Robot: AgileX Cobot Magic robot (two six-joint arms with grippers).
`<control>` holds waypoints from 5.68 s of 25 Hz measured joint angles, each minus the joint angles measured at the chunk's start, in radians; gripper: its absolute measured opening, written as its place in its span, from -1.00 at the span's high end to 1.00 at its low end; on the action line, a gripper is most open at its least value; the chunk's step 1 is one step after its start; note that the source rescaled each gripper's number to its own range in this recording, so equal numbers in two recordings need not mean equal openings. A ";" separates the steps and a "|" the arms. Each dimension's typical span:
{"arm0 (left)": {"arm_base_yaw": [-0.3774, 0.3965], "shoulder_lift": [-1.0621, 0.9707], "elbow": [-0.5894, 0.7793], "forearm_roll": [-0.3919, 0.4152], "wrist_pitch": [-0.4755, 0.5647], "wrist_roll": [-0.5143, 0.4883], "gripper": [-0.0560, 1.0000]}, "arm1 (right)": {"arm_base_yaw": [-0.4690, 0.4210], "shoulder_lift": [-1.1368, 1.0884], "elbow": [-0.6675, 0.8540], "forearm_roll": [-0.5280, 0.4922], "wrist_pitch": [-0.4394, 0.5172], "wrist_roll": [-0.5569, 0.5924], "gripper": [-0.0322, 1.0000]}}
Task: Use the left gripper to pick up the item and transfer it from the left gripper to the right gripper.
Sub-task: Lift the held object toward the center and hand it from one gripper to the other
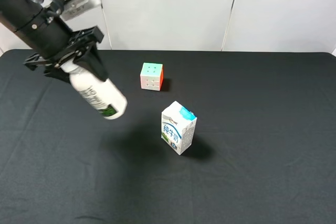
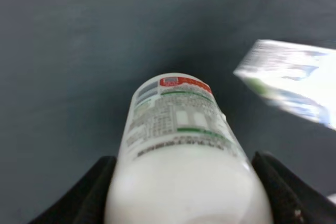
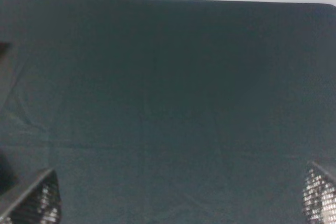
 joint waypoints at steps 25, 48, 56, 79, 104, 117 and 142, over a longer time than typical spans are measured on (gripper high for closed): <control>0.000 0.000 0.000 -0.619 0.047 0.359 0.86 | 0.000 0.000 0.000 0.000 0.000 0.000 -1.00; -0.142 0.122 -0.002 -0.849 0.148 0.589 0.86 | 0.000 0.000 0.000 0.054 0.000 -0.071 -1.00; -0.142 0.133 -0.002 -0.899 0.182 0.625 0.86 | 0.000 0.177 -0.038 0.261 -0.003 -0.285 -1.00; -0.142 0.133 -0.002 -0.901 0.182 0.628 0.86 | 0.586 0.759 -0.312 0.189 -0.242 -0.483 -1.00; -0.142 0.133 -0.002 -0.901 0.181 0.630 0.86 | 0.712 1.113 -0.503 0.192 -0.215 -0.503 -1.00; -0.142 0.133 -0.002 -0.901 0.180 0.631 0.86 | 0.724 1.226 -0.510 0.112 -0.292 -0.446 -1.00; -0.142 0.134 -0.002 -0.901 0.178 0.632 0.86 | 0.724 1.284 -0.510 0.107 -0.317 -0.446 0.94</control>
